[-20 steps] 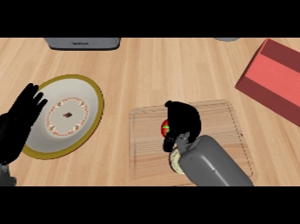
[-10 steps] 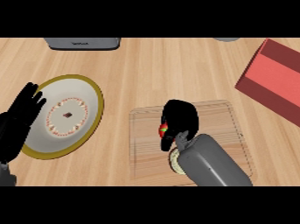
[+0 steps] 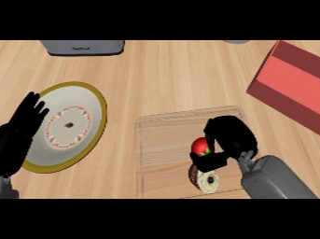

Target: Pick the tomato from the cutting board and place it in the cardboard box

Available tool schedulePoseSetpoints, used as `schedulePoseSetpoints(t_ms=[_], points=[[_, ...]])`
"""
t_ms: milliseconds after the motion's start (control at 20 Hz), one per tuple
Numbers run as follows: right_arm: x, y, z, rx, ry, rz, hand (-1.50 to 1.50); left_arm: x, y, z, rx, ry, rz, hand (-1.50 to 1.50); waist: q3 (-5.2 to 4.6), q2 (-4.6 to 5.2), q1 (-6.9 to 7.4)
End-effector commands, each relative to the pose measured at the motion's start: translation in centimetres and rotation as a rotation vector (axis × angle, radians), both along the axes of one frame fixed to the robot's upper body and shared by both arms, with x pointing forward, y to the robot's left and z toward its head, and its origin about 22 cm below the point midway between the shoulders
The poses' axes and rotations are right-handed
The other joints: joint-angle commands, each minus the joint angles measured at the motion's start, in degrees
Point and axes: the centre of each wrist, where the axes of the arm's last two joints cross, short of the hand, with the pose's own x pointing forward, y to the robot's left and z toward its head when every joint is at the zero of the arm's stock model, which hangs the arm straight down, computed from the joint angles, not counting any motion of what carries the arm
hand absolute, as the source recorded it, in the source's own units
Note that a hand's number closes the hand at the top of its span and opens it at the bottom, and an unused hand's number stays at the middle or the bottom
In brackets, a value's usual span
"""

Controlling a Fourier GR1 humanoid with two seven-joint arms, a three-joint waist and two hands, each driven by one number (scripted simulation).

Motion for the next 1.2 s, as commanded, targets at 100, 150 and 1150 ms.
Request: schedulePoseSetpoints(t_ms=[100, 150, 1150], points=[[-0.7, -8.9, 3.4, -0.033, -0.132, 0.137, 1.5, -0.2, 0.1, -0.3, -0.001, -0.005, -0.007, 0.0, -0.01, 0.3, 0.45], [-1.9, -9.6, 2.4, -0.035, -0.141, 0.151, 1.5, 0.4, -1.2, 0.3, -0.017, -0.002, -0.014, 0.0, 0.01, 0.28, 0.3], [-6.8, -13.9, 22.3, 0.22, -0.708, -0.167, 1.5, -0.1, 1.6, 0.4, 0.0, -0.001, -0.018, 0.0, -0.1, 0.38, 0.96]])
